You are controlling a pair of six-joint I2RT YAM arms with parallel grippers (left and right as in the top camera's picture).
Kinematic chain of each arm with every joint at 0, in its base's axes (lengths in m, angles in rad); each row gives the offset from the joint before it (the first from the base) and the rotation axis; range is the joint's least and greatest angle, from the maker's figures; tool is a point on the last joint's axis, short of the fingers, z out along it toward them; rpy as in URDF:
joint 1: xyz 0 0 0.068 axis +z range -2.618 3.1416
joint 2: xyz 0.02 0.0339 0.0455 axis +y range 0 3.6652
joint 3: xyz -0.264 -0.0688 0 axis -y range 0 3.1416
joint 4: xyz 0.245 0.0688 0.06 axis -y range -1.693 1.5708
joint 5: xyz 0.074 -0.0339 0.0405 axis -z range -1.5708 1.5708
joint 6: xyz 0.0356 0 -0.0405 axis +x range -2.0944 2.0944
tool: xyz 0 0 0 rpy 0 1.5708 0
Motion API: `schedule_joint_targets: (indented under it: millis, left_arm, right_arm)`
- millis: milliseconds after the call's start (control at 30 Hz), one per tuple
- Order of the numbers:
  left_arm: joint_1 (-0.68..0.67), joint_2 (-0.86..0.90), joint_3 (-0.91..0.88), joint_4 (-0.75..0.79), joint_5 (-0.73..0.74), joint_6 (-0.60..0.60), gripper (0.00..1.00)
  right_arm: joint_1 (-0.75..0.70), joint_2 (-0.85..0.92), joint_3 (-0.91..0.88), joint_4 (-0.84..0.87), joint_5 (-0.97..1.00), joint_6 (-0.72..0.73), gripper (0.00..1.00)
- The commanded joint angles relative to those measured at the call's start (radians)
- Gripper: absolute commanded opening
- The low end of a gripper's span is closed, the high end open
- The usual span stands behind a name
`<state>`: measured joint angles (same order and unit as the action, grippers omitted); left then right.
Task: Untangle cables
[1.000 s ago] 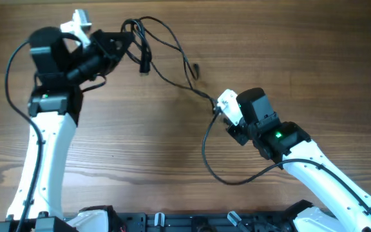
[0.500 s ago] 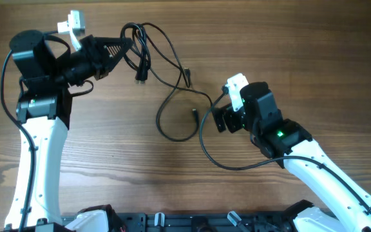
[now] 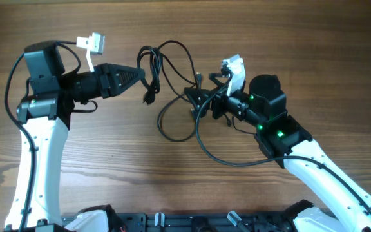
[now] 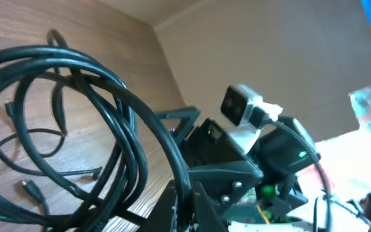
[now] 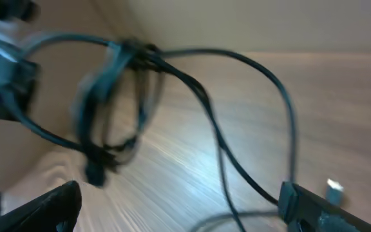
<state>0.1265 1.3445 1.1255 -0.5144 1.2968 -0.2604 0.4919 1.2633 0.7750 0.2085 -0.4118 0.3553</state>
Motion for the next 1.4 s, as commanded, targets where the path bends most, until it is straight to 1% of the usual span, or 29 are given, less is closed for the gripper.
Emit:
schedule_joint_targets:
  millis: [0,133,233,400,633,667,700,733,867,900,1133,1167,1267,1367]
  left_arm:
    - [-0.062,-0.023,0.004,0.002,0.038,0.074,0.04]
    - [-0.139,-0.023,0.004,0.014,0.038,0.074,0.04]
    - [-0.165,-0.023,0.004,0.029,0.038,0.074,0.04]
    - [-0.170,-0.023,0.004,0.031,0.038,0.074,0.04]
    - [-0.171,-0.023,0.004,0.031,0.038,0.074,0.04]
    - [-0.171,-0.023,0.004,0.031,0.038,0.074,0.04]
    - [-0.171,-0.023,0.004,0.031,0.038,0.074,0.04]
    - [-0.171,-0.023,0.004,0.031,0.038,0.074,0.04]
    - [-0.197,-0.023,0.004,0.031,0.038,0.074,0.04]
    - [-0.206,-0.023,0.004,0.032,0.037,0.074,0.04]
    - [-0.248,-0.023,0.004,0.050,0.037,0.074,0.04]
    - [-0.248,-0.023,0.004,0.051,0.037,0.074,0.04]
    - [-0.248,-0.023,0.004,0.051,0.037,0.074,0.04]
    - [-0.248,-0.023,0.004,0.050,0.009,0.074,0.04]
  right_arm:
    - [-0.002,-0.010,0.008,0.048,-0.084,0.015,1.00]
    - [-0.002,-0.010,0.008,0.084,-0.087,0.050,1.00]
    - [-0.002,-0.010,0.008,0.092,-0.084,0.075,1.00]
    - [-0.002,-0.010,0.008,0.122,-0.084,0.196,0.99]
    - [-0.002,-0.010,0.008,0.145,-0.085,0.446,0.99]
    - [-0.002,-0.010,0.008,0.150,-0.093,0.460,0.94]
    - [-0.002,-0.010,0.008,0.162,-0.113,0.460,0.82]
    - [-0.002,-0.010,0.008,0.177,-0.136,0.459,0.73]
    - [-0.002,-0.010,0.008,0.199,-0.159,0.459,0.59]
    - [-0.002,-0.010,0.008,0.199,-0.163,0.459,0.58]
    - [-0.002,-0.010,0.008,0.187,-0.173,0.456,0.59]
    - [-0.002,-0.010,0.008,0.187,-0.174,0.456,0.53]
    - [-0.002,-0.010,0.008,0.187,-0.173,0.457,0.28]
    - [-0.002,-0.010,0.008,0.187,-0.173,0.456,0.09]
